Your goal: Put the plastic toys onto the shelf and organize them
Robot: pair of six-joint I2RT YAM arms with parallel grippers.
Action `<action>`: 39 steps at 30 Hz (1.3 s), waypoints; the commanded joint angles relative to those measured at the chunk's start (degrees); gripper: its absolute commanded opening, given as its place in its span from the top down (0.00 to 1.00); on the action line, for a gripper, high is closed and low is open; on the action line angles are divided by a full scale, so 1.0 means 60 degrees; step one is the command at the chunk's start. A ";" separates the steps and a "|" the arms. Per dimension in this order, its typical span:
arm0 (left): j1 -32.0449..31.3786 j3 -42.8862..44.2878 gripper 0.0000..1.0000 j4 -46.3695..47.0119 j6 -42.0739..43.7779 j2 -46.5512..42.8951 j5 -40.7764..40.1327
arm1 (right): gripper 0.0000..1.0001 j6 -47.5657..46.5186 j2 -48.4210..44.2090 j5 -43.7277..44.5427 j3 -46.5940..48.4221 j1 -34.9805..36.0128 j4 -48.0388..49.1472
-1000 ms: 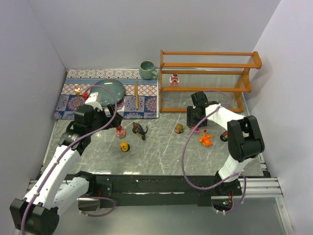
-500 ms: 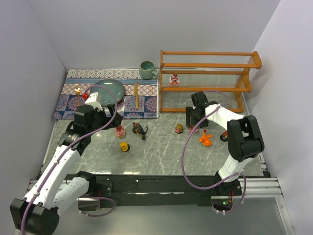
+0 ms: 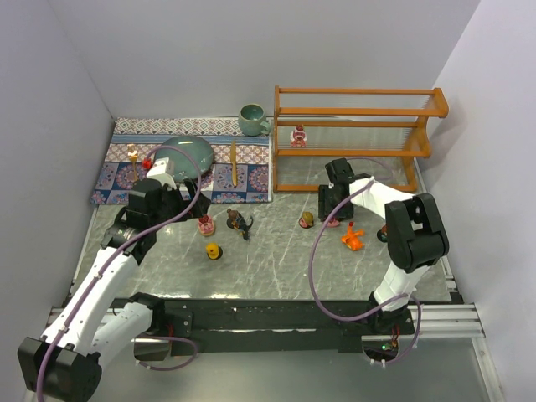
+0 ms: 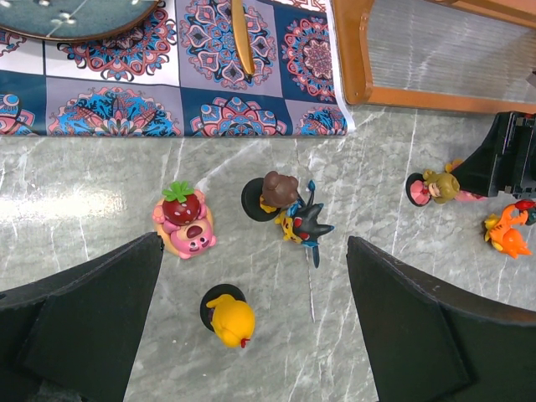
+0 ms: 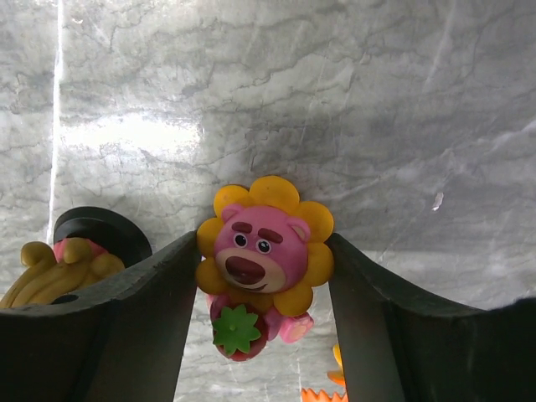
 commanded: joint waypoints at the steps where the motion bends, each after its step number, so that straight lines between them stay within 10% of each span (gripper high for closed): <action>1: 0.0043 -0.0015 0.03 0.0301 0.0033 -0.0021 0.0229 | 0.55 0.0000 -0.0323 -0.0083 0.0015 0.0005 0.0276; 12: -0.0322 -0.0250 0.03 0.1165 -0.0230 -0.0328 0.1460 | 0.67 0.0615 -0.3895 -0.0889 -0.1844 0.0034 0.2385; 24: -0.5796 -0.0483 0.03 0.4517 -0.1681 0.0432 -0.1600 | 0.64 0.3716 -0.9006 -0.2879 -0.5008 0.0137 0.6339; 30: -0.8068 -0.1171 0.03 0.7997 0.0087 0.1663 -0.3987 | 0.63 0.5651 -1.0195 -0.3730 -0.6225 0.0166 0.7981; 39: -0.8482 -0.1407 0.03 1.1110 0.1454 0.3450 -0.4034 | 0.63 0.6826 -1.0694 -0.4771 -0.6899 0.0283 0.9037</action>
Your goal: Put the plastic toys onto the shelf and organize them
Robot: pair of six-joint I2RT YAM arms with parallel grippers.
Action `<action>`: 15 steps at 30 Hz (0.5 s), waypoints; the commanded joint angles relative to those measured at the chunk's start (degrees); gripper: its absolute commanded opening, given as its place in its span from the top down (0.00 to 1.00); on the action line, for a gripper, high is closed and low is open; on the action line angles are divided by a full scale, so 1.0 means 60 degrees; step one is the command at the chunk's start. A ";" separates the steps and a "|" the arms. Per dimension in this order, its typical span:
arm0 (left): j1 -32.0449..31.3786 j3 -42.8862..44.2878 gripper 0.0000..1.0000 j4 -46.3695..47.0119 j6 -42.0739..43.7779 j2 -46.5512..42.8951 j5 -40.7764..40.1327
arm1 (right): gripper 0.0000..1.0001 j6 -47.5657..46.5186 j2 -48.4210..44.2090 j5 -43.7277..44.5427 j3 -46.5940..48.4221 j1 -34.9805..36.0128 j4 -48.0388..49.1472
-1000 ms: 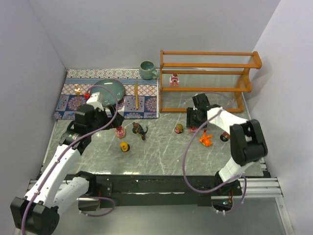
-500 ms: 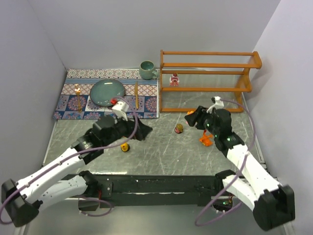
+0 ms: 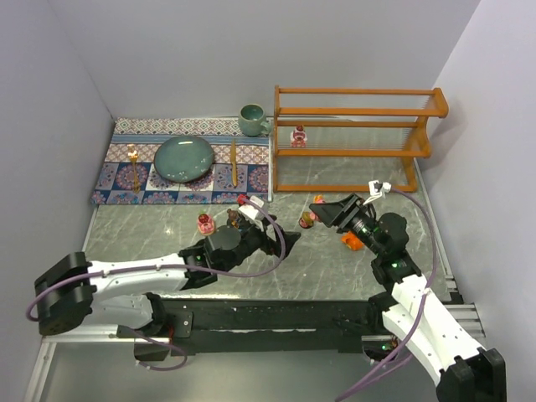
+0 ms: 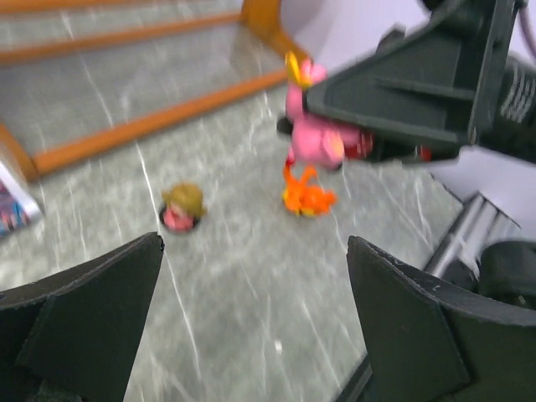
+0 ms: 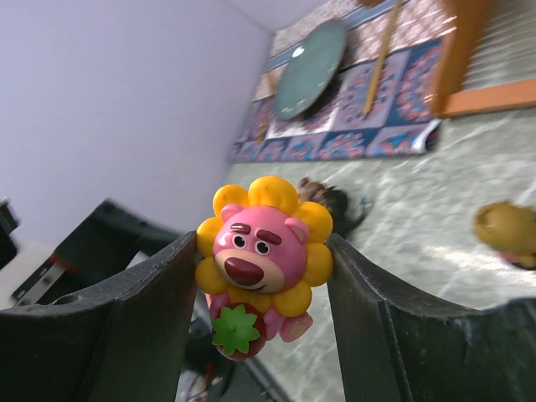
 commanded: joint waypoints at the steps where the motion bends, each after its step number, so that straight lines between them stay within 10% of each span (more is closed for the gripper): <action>1: -0.0100 0.0119 0.01 0.2750 0.0897 0.0561 -0.0321 | 0.63 0.0765 -0.0375 -0.0568 -0.0139 0.0141 0.1172; 15: -0.0188 0.0516 0.01 0.4627 0.0765 0.2189 0.0938 | 0.62 0.0824 -0.0405 0.0047 -0.0344 0.0975 0.1260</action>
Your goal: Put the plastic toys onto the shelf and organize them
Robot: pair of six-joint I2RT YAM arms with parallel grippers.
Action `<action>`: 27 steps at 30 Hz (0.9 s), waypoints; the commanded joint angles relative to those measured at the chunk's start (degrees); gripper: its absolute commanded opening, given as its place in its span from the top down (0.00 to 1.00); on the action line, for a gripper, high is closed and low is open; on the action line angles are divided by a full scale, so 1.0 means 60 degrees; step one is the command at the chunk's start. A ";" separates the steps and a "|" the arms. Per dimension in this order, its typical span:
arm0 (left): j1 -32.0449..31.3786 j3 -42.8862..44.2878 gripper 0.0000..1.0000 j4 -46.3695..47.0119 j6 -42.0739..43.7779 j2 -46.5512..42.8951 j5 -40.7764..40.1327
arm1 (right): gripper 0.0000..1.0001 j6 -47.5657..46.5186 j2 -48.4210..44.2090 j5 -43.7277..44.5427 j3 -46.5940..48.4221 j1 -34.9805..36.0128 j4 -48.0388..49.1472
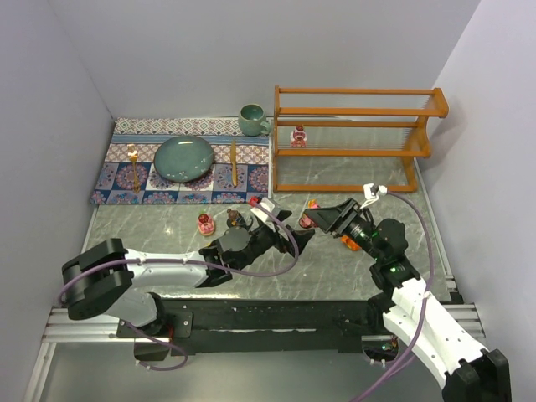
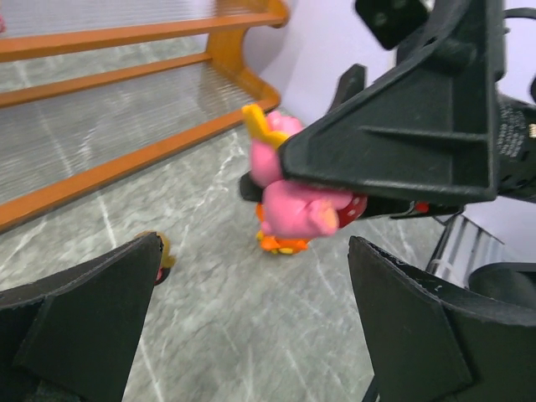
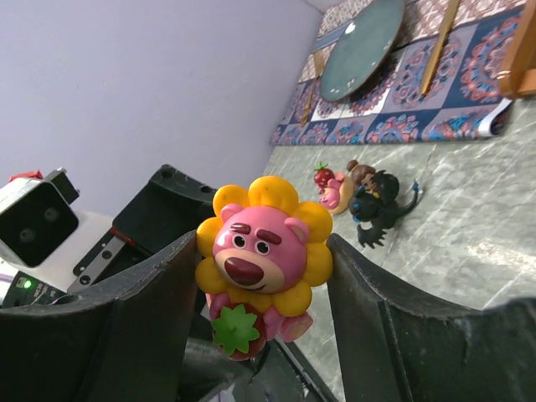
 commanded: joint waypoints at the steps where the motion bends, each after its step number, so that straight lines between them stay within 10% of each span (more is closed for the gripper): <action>1: -0.0148 0.0490 0.01 0.1291 0.0146 0.0259 0.0545 | 0.62 0.0059 -0.0029 0.0444 -0.0005 0.0426 0.0582; 11: -0.0163 0.0637 0.11 0.1672 0.0497 0.0728 0.0223 | 0.60 -0.0205 0.0380 0.1294 0.0200 0.1466 0.0582; 27: -0.0163 -0.0519 0.98 0.2404 0.1771 0.0334 0.0456 | 0.45 -0.0527 0.0337 0.1178 0.0185 0.1598 0.0143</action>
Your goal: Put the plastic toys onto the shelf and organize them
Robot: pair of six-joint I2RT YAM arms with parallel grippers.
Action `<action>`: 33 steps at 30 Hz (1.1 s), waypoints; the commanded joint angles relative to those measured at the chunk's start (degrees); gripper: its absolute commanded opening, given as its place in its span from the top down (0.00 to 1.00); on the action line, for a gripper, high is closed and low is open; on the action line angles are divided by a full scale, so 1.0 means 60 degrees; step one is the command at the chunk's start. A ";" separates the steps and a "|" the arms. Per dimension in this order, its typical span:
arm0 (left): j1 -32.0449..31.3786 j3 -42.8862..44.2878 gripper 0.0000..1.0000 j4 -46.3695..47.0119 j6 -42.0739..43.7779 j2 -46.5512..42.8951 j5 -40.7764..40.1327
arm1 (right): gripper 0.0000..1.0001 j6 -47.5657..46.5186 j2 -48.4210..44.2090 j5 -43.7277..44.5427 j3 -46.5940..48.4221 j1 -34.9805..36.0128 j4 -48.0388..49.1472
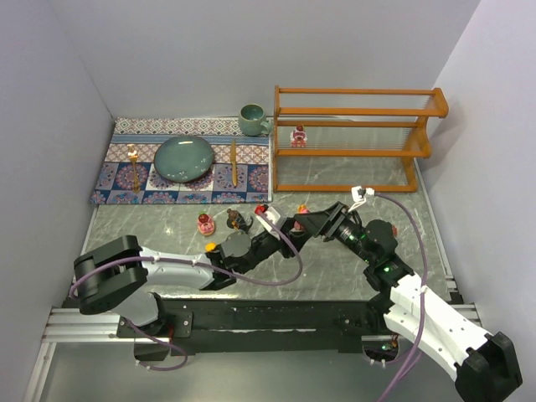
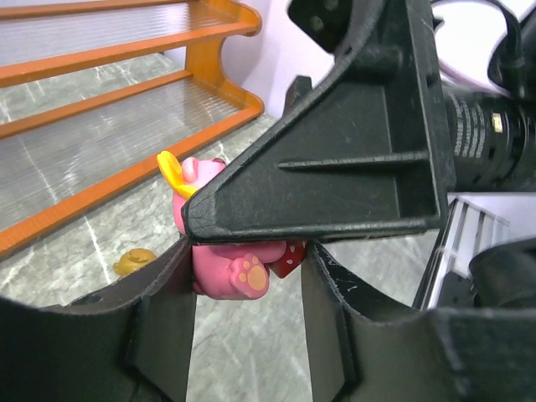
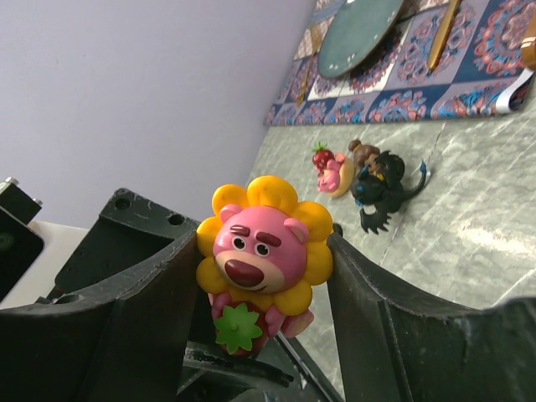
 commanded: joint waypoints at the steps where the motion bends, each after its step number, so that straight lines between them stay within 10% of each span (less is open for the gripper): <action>1: 0.0063 -0.0414 0.99 0.0860 0.1104 -0.0465 0.0245 | 0.41 -0.0261 -0.0249 -0.0097 0.0214 0.0065 -0.0014; 11: 0.0063 -0.0971 0.99 0.0187 0.2161 -0.1196 0.1681 | 0.15 -0.0978 -0.0528 -0.0302 0.0859 0.0021 -0.1566; 33: 0.0063 -0.0796 0.99 -0.1352 0.3524 -0.1696 0.2371 | 0.27 -0.1931 0.0161 -0.2090 0.1503 -0.0097 -0.2548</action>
